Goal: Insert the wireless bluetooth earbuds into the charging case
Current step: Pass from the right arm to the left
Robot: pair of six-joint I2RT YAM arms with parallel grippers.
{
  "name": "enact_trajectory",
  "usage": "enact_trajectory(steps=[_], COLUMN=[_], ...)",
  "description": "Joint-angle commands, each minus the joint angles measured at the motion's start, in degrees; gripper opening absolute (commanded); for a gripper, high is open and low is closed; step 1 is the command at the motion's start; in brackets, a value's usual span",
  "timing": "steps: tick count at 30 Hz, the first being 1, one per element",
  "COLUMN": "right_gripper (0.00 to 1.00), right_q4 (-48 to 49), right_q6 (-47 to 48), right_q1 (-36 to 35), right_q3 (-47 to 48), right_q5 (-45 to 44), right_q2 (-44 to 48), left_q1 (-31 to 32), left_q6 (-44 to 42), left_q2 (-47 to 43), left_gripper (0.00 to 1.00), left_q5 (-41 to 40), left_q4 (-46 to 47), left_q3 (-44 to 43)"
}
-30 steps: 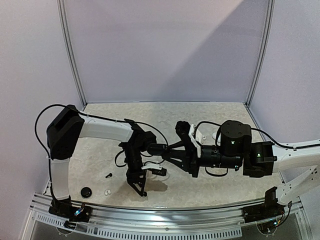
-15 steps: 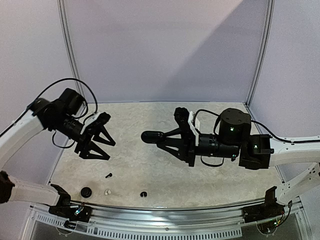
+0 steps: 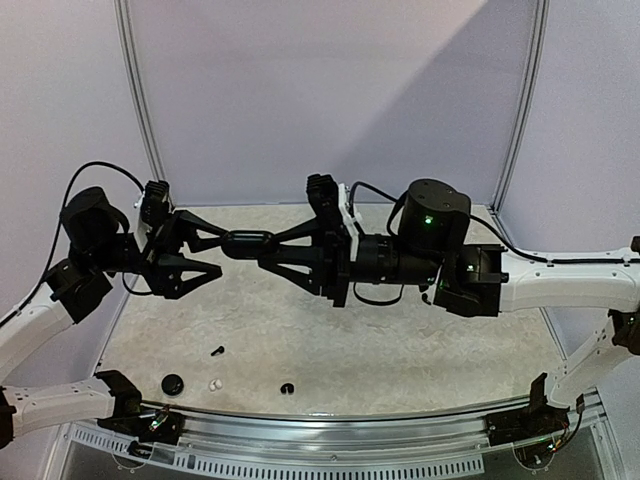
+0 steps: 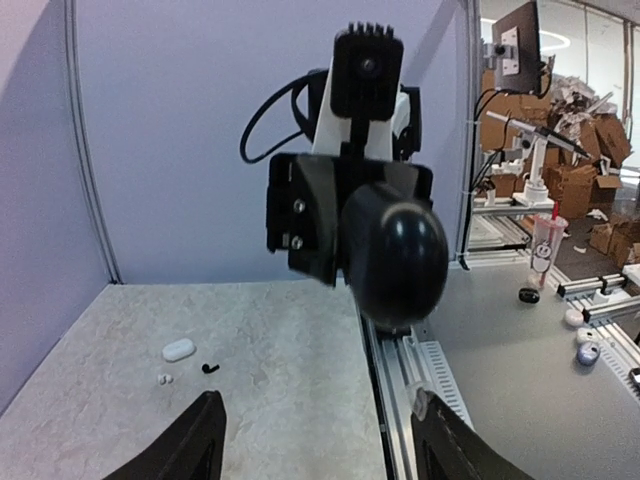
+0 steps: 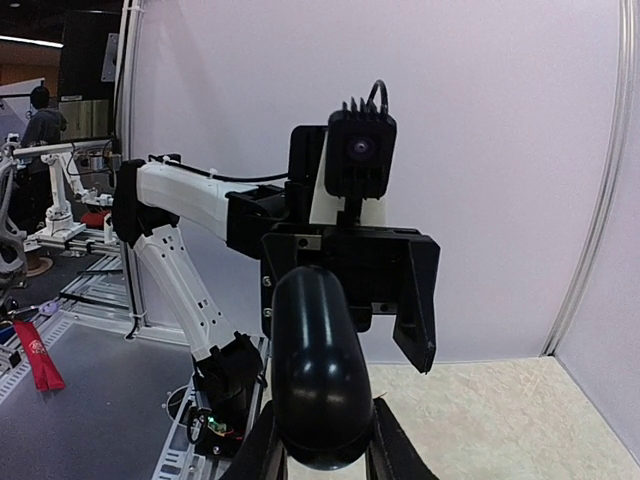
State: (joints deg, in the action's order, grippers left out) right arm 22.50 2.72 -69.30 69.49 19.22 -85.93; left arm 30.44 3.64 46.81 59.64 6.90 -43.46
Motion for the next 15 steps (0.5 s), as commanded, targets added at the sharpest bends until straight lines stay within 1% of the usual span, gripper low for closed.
enact_trajectory(steps=[1, 6, 10, 12, 15], right_gripper=[0.00, 0.00, 0.00, 0.00, 0.00], right_q4=[1.83, 1.88, 1.76, 1.88, 2.19], right_q6=[-1.38, -1.28, -0.88, -0.75, -0.62], right_q1=[0.21, 0.21, 0.14, 0.15, 0.17], right_q3=[2.46, 3.19, 3.37, 3.37, 3.37], right_q5=[0.87, -0.23, -0.65, -0.76, -0.83], right_q2=[-2.79, -3.34, -3.82, -3.95, -3.98], left_q1=[3.42, 5.65, 7.86, 8.56, 8.59], left_q6=[7.15, 8.30, 10.23, 10.88, 11.13], left_q2=[0.74, 0.84, 1.38, 1.53, 1.68], left_gripper=[0.60, 0.53, 0.41, 0.40, 0.40], left_q5=[-1.51, -2.55, -5.33, -5.75, -5.54], left_q4=[15.09, 17.67, 18.02, 17.66, 17.30], left_q3=[2.53, 3.64, 3.91, 3.99, 4.21])
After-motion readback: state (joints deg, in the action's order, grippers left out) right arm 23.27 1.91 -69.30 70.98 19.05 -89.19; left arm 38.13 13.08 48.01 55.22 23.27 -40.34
